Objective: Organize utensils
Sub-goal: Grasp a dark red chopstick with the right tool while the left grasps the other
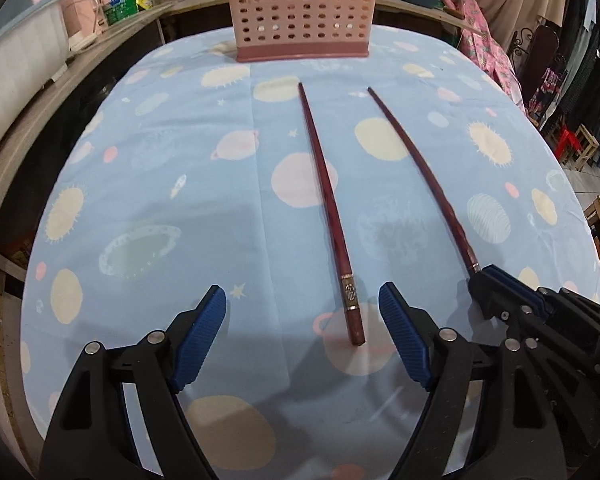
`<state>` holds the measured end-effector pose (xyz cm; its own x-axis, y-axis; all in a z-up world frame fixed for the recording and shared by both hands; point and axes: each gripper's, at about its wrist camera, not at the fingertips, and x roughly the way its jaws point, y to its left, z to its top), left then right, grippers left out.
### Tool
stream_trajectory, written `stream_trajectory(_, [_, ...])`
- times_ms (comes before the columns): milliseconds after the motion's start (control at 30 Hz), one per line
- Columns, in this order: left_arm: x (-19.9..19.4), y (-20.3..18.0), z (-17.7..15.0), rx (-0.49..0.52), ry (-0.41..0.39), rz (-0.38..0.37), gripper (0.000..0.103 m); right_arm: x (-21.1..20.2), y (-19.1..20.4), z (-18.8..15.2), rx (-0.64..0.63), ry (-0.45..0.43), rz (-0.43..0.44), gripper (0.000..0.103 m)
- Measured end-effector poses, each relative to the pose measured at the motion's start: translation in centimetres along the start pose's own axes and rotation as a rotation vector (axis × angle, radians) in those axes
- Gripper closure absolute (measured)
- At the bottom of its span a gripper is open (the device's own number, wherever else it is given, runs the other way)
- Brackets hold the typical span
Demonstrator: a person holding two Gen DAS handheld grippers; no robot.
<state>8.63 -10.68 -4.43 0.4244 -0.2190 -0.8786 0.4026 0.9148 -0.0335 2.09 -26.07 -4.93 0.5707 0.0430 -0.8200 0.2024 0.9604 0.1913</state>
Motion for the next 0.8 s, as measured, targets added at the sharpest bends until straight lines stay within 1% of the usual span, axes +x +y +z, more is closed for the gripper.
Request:
stream_trajectory(33, [0.3,0.2,-0.1,-0.01,0.013,-0.004,0.034,0.0,0.0,0.0,-0.001,0.0,0.0,0.096])
stream_trajectory(67, [0.6,0.3,-0.1,-0.019,0.025,-0.007,0.038,0.0,0.0,0.0,-0.001,0.0,0.0,0.096])
stream_trajectory(167, [0.6,0.4,-0.2,-0.013,0.018,0.01,0.045,0.0,0.0,0.0,-0.001,0.0,-0.001,0.096])
stream_trajectory(233, [0.5,0.6,-0.3,-0.019,0.014,0.009,0.051,0.0,0.0,0.0,-0.001,0.0,-0.001,0.096])
stream_trajectory(300, [0.4,0.7,-0.2,-0.021,0.011,0.008,0.063,0.0,0.0,0.0,0.0,0.0,0.0,0.096])
stream_trajectory(333, [0.3,0.8,-0.2,-0.022,0.01,0.005,0.067,0.0,0.0,0.0,0.0,0.0,-0.001,0.096])
stream_trajectory(400, [0.3,0.9,-0.2,-0.021,0.009,-0.001,0.082,0.0,0.1,0.0,-0.002,0.001,-0.003,0.096])
stream_trajectory(433, [0.3,0.9,-0.2,-0.019,0.01,-0.006,0.087,0.0,0.1,0.0,-0.002,0.001,-0.003,0.096])
stream_trajectory(467, [0.3,0.8,-0.2,-0.018,0.011,-0.011,0.095,0.0,0.1,-0.1,-0.002,0.001,-0.003,0.096])
stream_trajectory(700, [0.0,0.8,0.0,-0.023,0.026,-0.048,0.096,-0.1,0.3,-0.1,-0.001,0.005,0.011,0.096])
stream_trajectory(800, [-0.9,1.0,0.4,-0.031,0.009,-0.05,0.096,-0.8,0.3,0.3,-0.002,-0.008,0.023,0.096])
